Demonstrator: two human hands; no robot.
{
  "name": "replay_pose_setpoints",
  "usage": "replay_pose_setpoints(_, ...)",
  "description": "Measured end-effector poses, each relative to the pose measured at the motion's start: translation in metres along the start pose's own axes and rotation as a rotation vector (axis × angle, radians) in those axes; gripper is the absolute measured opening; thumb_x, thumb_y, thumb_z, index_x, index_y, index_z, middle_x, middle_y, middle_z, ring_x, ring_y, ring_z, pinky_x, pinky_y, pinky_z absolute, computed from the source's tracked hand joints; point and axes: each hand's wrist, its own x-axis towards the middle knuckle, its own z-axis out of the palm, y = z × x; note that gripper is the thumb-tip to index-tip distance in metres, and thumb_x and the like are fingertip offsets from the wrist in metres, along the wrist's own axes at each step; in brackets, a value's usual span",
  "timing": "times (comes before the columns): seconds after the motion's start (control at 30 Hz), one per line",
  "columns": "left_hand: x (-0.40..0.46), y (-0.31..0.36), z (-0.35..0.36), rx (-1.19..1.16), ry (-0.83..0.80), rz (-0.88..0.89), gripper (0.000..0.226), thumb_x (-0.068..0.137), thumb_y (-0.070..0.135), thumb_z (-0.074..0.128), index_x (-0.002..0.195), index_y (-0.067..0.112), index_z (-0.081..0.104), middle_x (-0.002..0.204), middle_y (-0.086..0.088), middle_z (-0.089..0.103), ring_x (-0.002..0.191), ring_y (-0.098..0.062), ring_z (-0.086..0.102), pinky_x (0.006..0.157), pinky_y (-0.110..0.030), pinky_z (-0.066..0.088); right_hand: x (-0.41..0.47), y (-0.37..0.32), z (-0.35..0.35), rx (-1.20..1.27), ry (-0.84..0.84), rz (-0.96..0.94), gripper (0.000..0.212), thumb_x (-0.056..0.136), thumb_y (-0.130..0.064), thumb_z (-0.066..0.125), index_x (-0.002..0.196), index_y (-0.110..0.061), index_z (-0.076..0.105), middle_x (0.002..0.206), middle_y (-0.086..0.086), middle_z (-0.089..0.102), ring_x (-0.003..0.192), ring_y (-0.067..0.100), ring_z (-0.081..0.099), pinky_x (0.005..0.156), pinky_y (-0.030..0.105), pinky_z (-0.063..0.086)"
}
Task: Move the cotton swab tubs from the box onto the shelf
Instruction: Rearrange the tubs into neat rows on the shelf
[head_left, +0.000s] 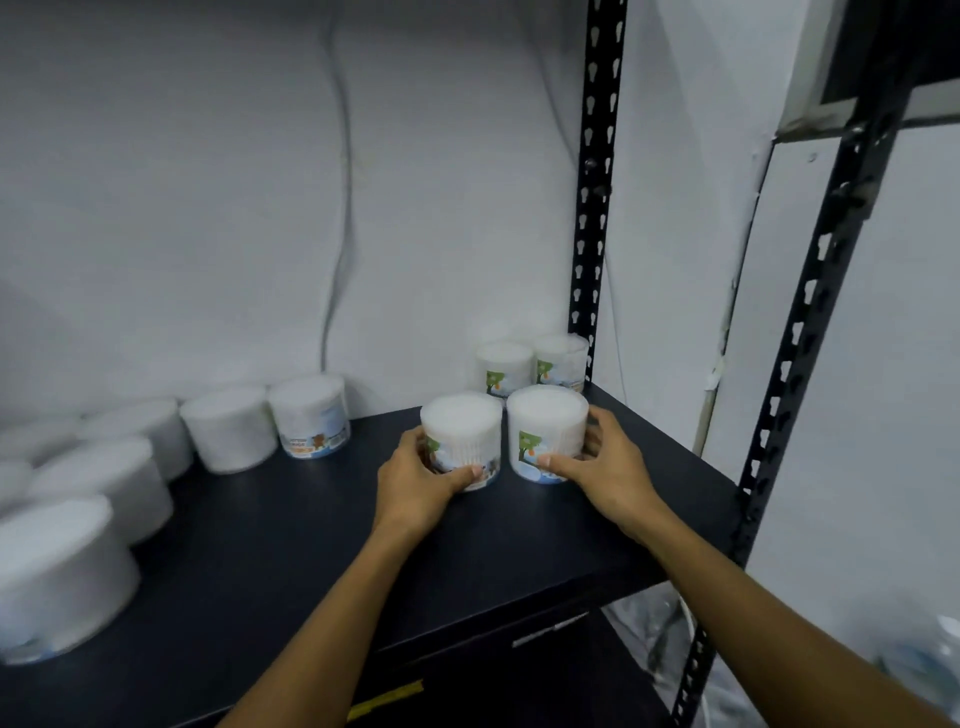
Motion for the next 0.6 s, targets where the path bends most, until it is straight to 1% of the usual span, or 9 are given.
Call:
replay_pose_setpoints(0.1,0.013,0.007,0.023,-0.003,-0.004,0.009,0.076,0.066,0.024,0.086,0.132,0.014,0.048,0.127,-0.004,0.060,0.105,-0.013,0.056,0.087,-0.023,0.044,0.014,0.008,-0.016,-0.009,0.038,0.009,0.080,0.061,-0.022,0.089,0.128,-0.026,0.045,0.120,-0.006,0.060,0.107,0.011,0.061,0.088,0.027,0.053)
replay_pose_setpoints(0.27,0.035,0.015,0.058,-0.016,-0.022,0.033,0.075,0.065,0.025,0.086,0.129,0.015,0.048,0.123,-0.002,0.061,0.098,-0.010,0.055,0.083,-0.022,0.044,0.040,0.017,-0.034,-0.044,0.055,0.019,0.079,0.061,-0.026,0.088,0.127,-0.025,0.044,0.116,-0.009,0.059,0.104,0.009,0.060,0.083,0.021,0.050)
replay_pose_setpoints(0.33,0.043,0.018,0.069,-0.009,-0.018,0.047,0.074,0.063,0.027,0.087,0.126,0.015,0.049,0.120,-0.001,0.062,0.097,-0.011,0.056,0.080,-0.022,0.045,0.052,0.023,-0.041,-0.057,0.062,0.023,0.078,0.062,-0.028,0.088,0.127,-0.027,0.044,0.117,-0.008,0.060,0.104,0.010,0.061,0.085,0.024,0.052)
replay_pose_setpoints(0.43,0.055,0.021,0.085,0.055,0.017,0.076,0.071,0.058,0.038,0.087,0.113,0.019,0.048,0.111,0.002,0.061,0.094,-0.013,0.057,0.074,-0.024,0.046,0.069,0.030,-0.050,-0.049,0.068,0.044,0.078,0.060,-0.028,0.089,0.125,-0.031,0.046,0.116,-0.007,0.063,0.103,0.009,0.063,0.089,0.031,0.054)
replay_pose_setpoints(0.5,0.061,0.023,0.093,0.121,0.048,0.097,0.071,0.055,0.047,0.086,0.103,0.023,0.040,0.108,0.002,0.059,0.093,-0.016,0.057,0.071,-0.027,0.047,0.079,0.032,-0.056,-0.018,0.051,0.059,0.078,0.059,-0.025,0.090,0.124,-0.030,0.048,0.116,-0.008,0.062,0.102,0.008,0.063,0.090,0.033,0.054)
replay_pose_setpoints(0.6,0.070,0.025,0.105,0.168,0.076,0.130,0.077,0.052,0.053,0.085,0.102,0.022,0.036,0.106,0.000,0.054,0.094,-0.019,0.055,0.071,-0.031,0.048,0.092,0.035,-0.061,0.011,0.037,0.071,0.080,0.058,-0.021,0.091,0.126,-0.027,0.050,0.121,-0.006,0.061,0.102,0.009,0.064,0.089,0.035,0.055)
